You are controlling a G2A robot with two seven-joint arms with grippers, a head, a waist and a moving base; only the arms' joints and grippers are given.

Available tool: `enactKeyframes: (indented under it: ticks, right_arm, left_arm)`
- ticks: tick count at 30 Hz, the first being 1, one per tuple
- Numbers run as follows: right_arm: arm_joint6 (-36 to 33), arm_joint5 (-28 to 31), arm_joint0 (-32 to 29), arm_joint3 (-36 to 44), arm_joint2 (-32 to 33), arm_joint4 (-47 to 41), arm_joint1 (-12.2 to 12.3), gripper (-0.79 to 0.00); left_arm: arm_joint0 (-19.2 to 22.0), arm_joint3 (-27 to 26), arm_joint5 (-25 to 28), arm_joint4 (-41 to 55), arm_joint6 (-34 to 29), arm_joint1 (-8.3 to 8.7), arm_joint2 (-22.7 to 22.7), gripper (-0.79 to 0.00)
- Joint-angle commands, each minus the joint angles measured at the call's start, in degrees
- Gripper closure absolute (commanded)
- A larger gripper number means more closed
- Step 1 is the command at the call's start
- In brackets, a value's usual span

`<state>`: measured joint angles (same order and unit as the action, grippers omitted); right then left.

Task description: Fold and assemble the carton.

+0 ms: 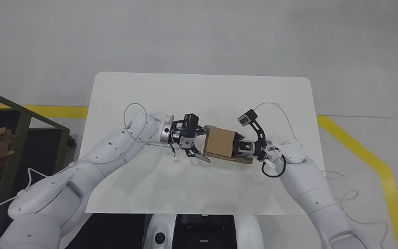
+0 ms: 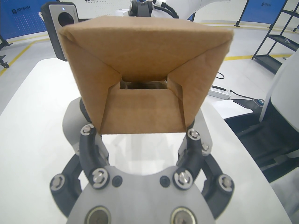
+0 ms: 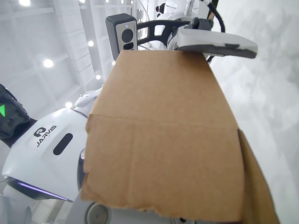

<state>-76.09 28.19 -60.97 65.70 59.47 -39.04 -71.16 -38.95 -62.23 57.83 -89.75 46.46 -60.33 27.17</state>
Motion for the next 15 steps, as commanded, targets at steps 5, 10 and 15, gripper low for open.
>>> enactKeyframes:
  ticks: [5, 10, 15]
  right_arm:
    - [0.35, 0.35, -0.32, 0.4, 0.35, -0.49, 0.13, 0.0]
    - [0.2, 0.2, -1.17, 1.68, 1.09, -0.96, 0.49, 0.0]
    - [0.57, 0.57, -0.53, 1.43, -0.08, 0.05, 0.26, 0.0]
  left_arm:
    - [-0.02, -0.12, -0.16, 0.18, 0.16, 0.17, -0.01, -0.745]
    - [-0.01, -0.43, -0.12, 0.35, 0.12, 0.36, -0.08, -0.739]
    - [0.12, -0.94, 0.15, 0.35, -0.15, 0.44, -0.38, -0.717]
